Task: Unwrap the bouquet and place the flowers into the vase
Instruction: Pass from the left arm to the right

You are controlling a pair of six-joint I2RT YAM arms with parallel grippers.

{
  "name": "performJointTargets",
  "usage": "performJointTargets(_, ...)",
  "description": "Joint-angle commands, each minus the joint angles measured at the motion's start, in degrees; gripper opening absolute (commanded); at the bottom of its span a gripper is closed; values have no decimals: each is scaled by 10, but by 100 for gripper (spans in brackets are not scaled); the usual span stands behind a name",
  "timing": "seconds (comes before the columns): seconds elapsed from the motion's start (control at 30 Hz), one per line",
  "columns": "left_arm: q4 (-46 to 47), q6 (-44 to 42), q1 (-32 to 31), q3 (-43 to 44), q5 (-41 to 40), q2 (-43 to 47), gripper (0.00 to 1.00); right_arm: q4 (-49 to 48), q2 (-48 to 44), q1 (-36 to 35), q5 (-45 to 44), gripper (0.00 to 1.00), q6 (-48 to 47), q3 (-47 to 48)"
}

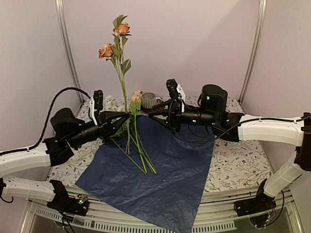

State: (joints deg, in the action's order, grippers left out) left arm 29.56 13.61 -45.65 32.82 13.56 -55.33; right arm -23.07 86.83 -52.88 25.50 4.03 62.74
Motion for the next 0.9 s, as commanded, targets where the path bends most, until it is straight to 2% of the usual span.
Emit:
performJointTargets(0.0, 37, -22, -6, -1, 26, -18, 0, 14, -16, -2, 25, 39, 1, 22)
performJointTargets(0.27, 46, -28, -7, 7, 46, -44, 0, 14, -10, -2, 19, 43, 14, 34)
performJointTargets(0.47, 47, -32, -7, 8, 55, -51, 0, 14, 1, -1, 27, 53, 29, 46)
performJointTargets(0.67, 47, -33, -8, 7, 59, -51, 0, 13, 10, -2, 40, 71, 37, 51)
performJointTargets(0.8, 47, -33, -8, 8, 62, -52, 0, 10, 12, -2, 31, 91, 45, 51)
performJointTargets(0.87, 47, -34, -8, 8, 62, -51, 0, 8, 13, 0, 30, 93, 49, 51)
